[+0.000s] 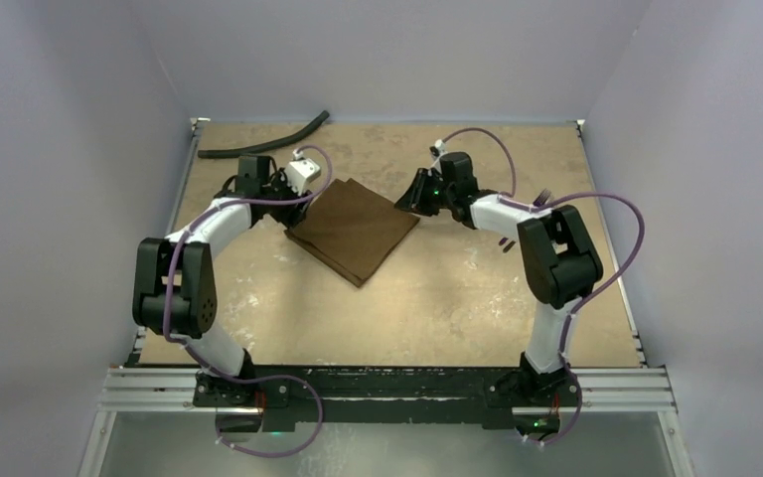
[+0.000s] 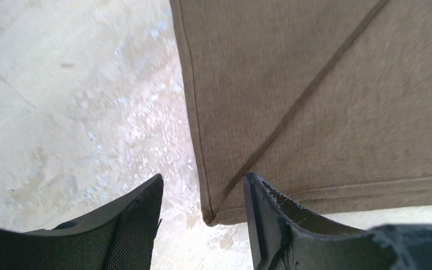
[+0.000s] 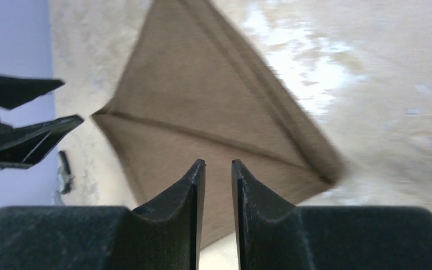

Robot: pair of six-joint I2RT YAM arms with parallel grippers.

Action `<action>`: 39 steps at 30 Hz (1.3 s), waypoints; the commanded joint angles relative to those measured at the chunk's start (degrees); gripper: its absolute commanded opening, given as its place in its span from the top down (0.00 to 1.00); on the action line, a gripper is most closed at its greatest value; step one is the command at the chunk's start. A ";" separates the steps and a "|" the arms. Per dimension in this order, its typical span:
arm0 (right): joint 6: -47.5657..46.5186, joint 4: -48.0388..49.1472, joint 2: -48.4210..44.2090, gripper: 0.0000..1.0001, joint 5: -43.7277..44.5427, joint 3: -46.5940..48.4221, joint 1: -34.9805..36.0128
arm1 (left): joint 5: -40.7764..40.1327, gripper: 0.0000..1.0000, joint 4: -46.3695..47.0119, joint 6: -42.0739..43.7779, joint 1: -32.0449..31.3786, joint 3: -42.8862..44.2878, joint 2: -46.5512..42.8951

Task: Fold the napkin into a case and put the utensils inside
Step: Turn over the upper triangle folded napkin at the center of the board.

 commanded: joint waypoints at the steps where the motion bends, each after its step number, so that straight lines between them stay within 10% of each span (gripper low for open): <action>1: 1.52 1.34 -3.33 0.75 2.23 0.13 5.67 | 6.84 0.46 -3.10 -5.29 0.20 4.67 -2.73; 22: 13.09 13.92 10.91 0.88 -11.04 -2.51 8.72 | 25.75 0.73 -5.09 -9.72 -0.35 5.84 9.85; 39: 11.58 11.52 11.39 0.91 -8.64 -3.92 8.63 | 13.00 0.80 -9.37 2.15 2.72 6.20 10.41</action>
